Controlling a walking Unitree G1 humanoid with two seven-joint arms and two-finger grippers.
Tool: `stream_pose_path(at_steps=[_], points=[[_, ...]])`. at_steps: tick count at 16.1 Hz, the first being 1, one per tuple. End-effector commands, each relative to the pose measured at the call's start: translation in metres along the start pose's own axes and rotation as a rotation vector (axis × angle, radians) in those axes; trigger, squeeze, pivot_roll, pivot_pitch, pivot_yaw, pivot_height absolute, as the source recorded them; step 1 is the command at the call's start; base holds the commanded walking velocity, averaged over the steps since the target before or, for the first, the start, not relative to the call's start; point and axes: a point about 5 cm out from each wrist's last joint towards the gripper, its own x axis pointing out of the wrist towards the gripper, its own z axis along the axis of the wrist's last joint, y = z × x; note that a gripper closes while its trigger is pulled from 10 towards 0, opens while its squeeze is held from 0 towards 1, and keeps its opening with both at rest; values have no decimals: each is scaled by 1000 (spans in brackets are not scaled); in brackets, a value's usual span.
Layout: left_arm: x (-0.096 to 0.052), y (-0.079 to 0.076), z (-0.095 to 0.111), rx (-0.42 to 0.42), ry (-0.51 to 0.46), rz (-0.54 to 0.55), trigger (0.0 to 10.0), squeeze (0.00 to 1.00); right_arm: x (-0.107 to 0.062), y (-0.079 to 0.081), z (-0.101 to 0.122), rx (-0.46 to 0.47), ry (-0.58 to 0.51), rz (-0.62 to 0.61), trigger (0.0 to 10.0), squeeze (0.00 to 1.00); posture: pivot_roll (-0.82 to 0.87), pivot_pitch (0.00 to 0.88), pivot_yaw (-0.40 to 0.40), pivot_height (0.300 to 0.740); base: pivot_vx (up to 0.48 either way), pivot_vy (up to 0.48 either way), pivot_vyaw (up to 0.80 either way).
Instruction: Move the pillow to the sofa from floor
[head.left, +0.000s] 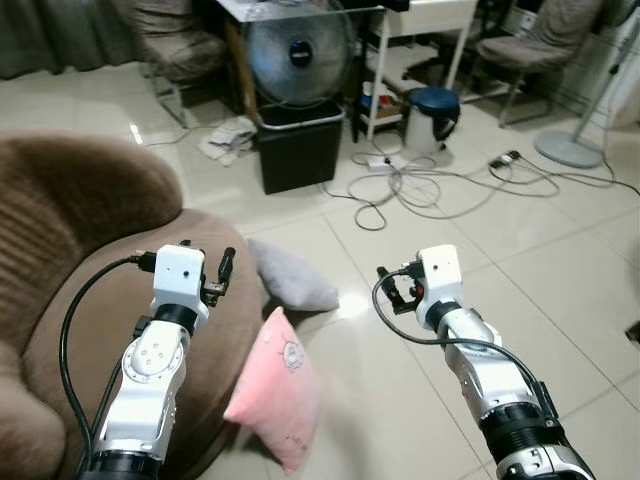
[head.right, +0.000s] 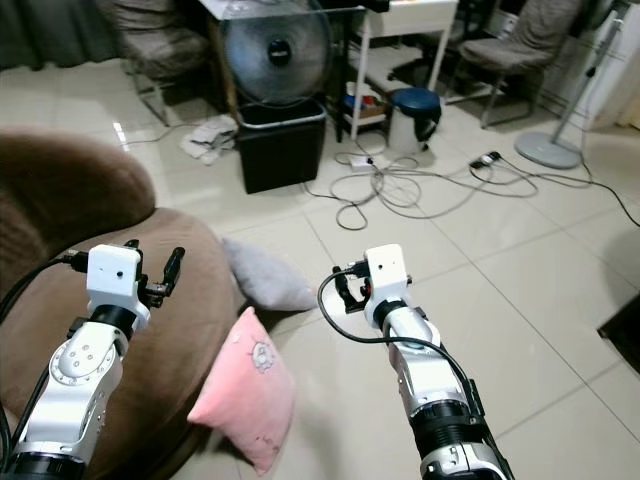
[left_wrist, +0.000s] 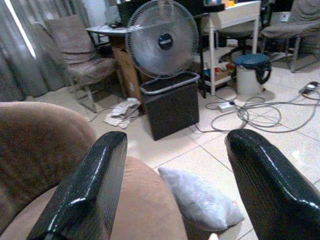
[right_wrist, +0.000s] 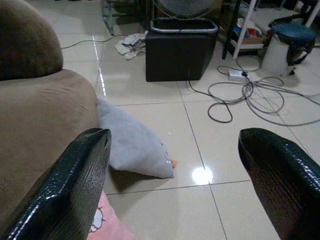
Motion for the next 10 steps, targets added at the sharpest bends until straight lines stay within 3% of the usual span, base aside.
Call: stream_pose_path(at_steps=[1,10], points=[[1,1,3,14,-11,-1,10000,0,0,-5,3,8,-7,-18,10000,0,53,0,9,732,0,0,0],[1,0,0,15,6,-10,10000,0,-1,-4,3,12,-9,-17,10000,0,51,0,13,655,0,0,0]])
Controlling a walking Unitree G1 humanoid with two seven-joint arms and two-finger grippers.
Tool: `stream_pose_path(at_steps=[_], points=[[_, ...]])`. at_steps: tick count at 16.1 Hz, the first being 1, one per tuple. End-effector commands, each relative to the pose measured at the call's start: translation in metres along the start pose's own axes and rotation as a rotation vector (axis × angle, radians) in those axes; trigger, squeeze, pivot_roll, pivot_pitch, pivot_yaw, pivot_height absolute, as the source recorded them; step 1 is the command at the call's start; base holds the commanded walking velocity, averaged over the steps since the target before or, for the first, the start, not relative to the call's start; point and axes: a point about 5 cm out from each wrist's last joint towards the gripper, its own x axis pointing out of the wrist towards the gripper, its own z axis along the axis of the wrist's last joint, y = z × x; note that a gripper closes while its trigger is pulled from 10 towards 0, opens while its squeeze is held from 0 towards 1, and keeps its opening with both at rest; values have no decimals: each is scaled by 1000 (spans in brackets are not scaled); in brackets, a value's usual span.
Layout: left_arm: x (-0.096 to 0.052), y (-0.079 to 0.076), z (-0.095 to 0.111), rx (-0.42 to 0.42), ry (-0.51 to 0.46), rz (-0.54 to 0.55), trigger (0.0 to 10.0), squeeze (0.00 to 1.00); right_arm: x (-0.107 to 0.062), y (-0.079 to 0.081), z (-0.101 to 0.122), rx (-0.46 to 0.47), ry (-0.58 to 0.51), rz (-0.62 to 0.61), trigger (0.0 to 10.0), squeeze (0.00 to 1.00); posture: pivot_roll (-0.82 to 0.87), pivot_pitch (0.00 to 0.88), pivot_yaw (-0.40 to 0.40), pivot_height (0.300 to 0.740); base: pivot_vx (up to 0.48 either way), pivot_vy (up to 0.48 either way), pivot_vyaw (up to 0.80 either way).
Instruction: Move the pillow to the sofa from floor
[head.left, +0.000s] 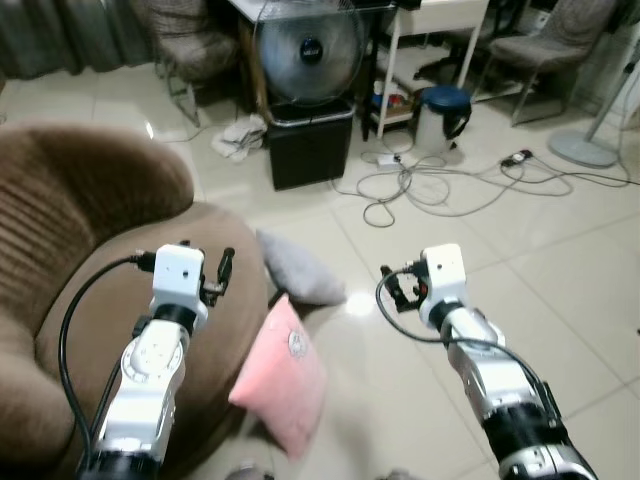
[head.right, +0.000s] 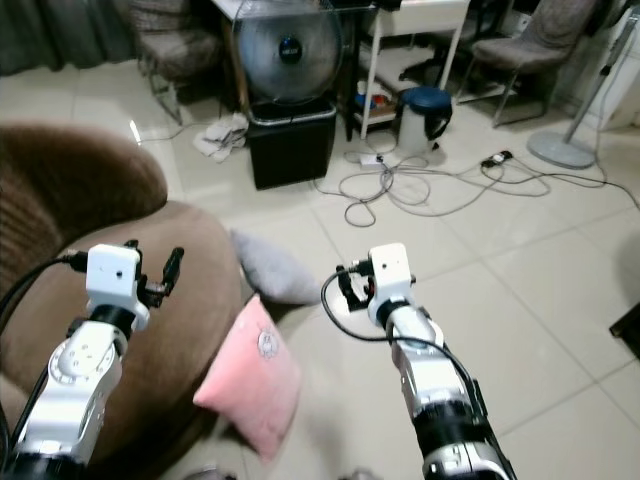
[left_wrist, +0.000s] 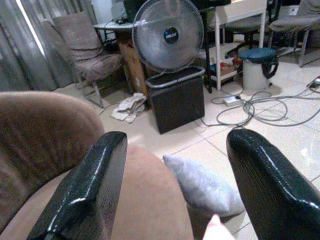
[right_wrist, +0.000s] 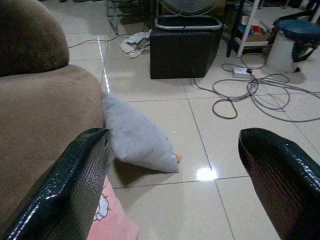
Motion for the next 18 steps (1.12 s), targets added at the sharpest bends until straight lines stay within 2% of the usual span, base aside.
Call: stream_pose_path(at_steps=[1,3,16,18], points=[[1,0,0,13,5,-9,10000,0,0,-1,2,5,-6,-7,10000,0,51,0,13,651,0,0,0],[0,0,0,13,6,-11,10000,0,0,-1,2,4,-6,-9,10000,0,49,0,15,634,0,0,0],[1,-2,0,33,13,-36,10000,0,-2,-1,-1,10,-3,-13,10000,0,48,0,19,634,0,0,0],[1,-3,0,37,18,-49,10000,0,-3,-1,-3,4,5,-16,10000,0,47,0,21,634,255,0,0]])
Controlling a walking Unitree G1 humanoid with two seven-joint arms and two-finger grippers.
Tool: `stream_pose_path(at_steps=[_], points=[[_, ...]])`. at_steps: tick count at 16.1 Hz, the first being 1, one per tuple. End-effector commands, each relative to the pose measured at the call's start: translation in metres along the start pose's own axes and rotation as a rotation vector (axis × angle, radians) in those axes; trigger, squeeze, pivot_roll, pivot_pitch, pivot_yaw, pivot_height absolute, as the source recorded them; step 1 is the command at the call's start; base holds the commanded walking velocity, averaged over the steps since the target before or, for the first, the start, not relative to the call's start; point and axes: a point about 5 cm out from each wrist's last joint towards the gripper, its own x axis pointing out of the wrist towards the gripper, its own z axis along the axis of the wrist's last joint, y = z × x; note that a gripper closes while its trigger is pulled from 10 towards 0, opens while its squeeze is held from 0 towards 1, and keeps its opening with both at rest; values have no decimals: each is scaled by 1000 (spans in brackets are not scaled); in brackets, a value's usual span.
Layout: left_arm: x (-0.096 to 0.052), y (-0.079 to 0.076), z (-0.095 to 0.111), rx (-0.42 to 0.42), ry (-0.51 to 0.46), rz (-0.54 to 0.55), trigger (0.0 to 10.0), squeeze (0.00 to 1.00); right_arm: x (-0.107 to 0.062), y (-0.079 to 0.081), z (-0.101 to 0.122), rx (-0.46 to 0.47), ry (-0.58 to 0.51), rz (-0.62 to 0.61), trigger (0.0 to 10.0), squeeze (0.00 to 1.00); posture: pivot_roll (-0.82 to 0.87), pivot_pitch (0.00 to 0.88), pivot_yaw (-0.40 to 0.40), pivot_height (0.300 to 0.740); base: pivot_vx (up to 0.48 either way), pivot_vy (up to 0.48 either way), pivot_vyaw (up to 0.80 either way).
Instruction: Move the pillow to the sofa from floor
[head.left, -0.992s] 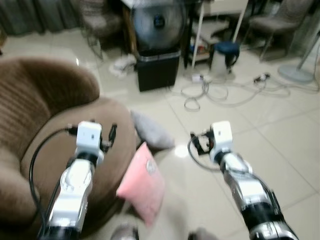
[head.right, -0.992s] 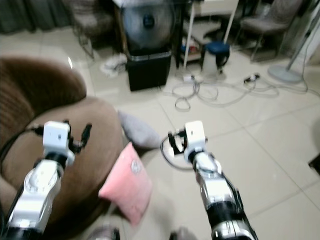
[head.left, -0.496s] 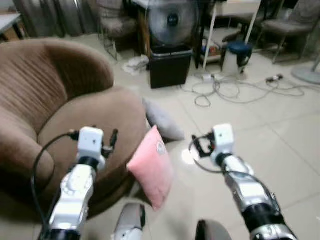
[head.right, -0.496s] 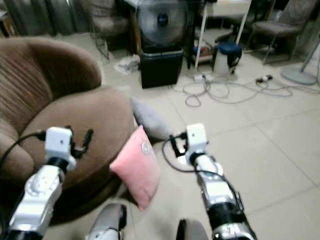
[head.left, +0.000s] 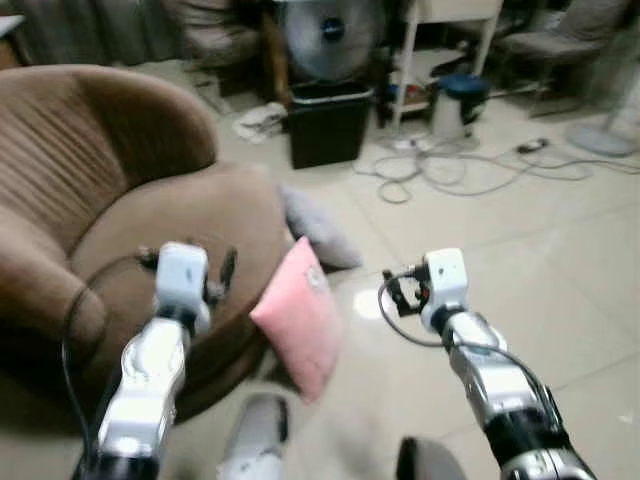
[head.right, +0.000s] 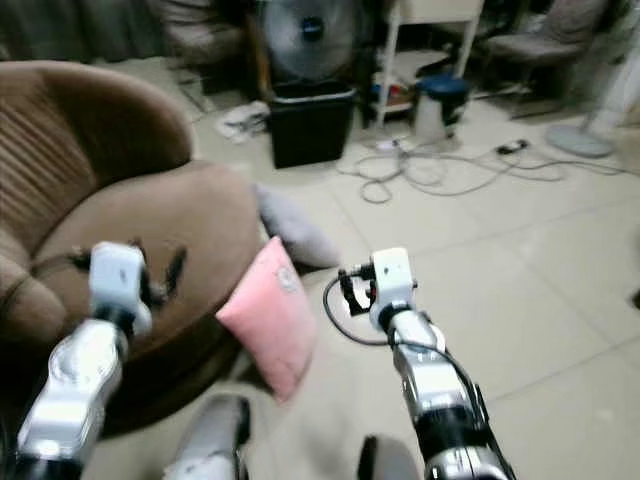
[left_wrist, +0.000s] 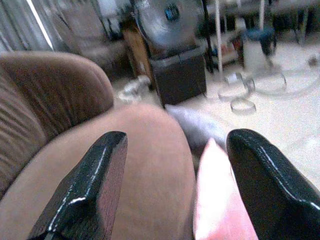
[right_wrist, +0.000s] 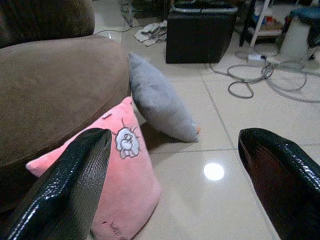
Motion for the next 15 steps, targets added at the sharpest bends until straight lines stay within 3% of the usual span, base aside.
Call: stream_pose_path(at_steps=[1,15], points=[[5,2,8,27,-14,-12,10000,0,1,-1,3,-8,-6,-8,10000,0,47,0,21,634,266,0,0],[4,4,4,34,15,-31,10000,0,1,-1,1,-15,4,-10,10000,0,55,0,16,634,270,0,0]])
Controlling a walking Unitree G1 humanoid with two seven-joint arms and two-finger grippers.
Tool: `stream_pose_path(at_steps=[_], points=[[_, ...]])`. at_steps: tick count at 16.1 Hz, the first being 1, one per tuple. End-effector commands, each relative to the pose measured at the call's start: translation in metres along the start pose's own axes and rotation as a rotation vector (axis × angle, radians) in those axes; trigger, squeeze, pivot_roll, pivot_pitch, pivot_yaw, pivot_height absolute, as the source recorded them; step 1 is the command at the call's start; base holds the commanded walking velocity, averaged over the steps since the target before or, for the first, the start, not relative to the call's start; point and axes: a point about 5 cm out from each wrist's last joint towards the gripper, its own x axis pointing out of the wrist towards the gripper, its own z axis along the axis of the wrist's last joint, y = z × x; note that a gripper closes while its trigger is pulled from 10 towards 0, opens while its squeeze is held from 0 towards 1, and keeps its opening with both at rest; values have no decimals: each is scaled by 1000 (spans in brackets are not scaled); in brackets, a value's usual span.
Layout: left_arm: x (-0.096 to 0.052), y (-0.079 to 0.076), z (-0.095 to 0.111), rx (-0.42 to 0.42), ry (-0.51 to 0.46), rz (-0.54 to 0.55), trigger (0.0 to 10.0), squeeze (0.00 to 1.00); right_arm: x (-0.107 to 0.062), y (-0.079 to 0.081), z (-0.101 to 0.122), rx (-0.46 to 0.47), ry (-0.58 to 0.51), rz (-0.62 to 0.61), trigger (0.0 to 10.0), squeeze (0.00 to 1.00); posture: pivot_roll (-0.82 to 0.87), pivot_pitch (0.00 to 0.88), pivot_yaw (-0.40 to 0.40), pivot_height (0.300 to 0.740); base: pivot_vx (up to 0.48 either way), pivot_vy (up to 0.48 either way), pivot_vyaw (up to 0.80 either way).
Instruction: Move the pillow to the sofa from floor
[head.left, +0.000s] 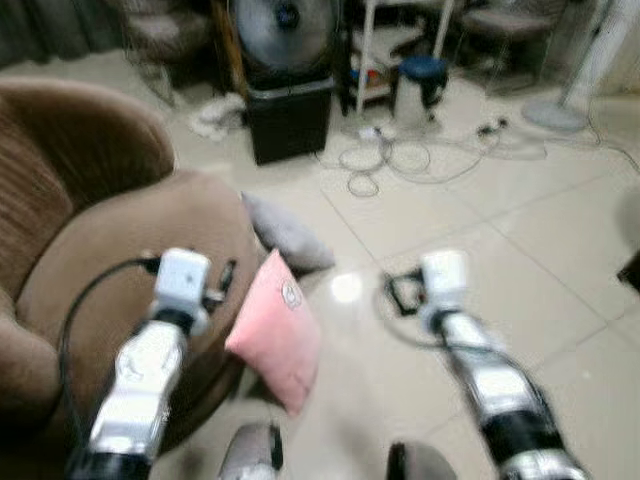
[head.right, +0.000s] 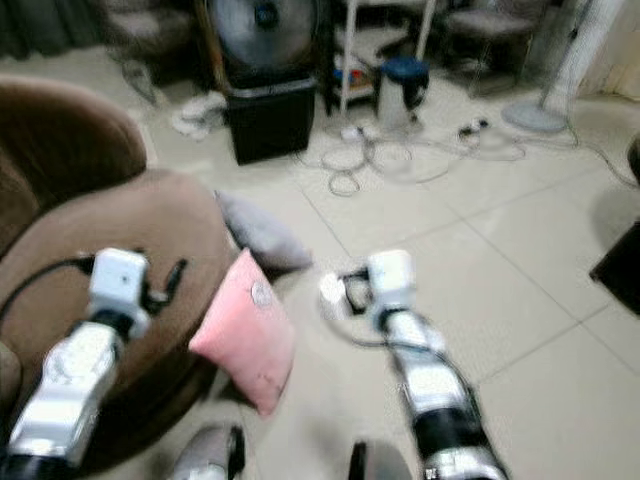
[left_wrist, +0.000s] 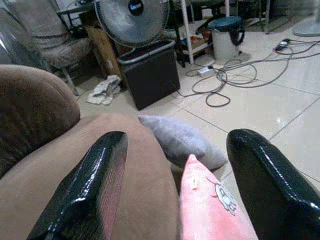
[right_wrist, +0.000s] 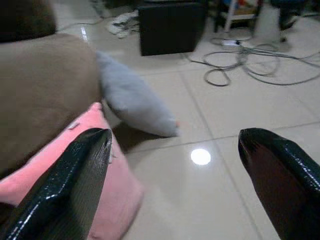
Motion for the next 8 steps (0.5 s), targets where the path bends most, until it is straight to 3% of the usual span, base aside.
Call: stream_pose_path(at_steps=[1,3,7,8], points=[[2,-6,2,0,-3,-19,10000,0,-2,-13,1,-20,3,-30,10000,0,57,0,15,634,274,0,0],[2,-6,3,0,-3,-19,10000,0,-2,-12,2,-37,2,-17,10000,0,57,0,15,634,270,0,0],[3,-5,3,1,-4,-20,10000,0,-1,-11,3,-44,0,-14,10000,0,56,0,18,634,271,0,694],[3,-5,4,1,-4,-20,10000,0,-1,-11,3,-38,-3,-13,10000,0,56,0,18,634,281,0,0]])
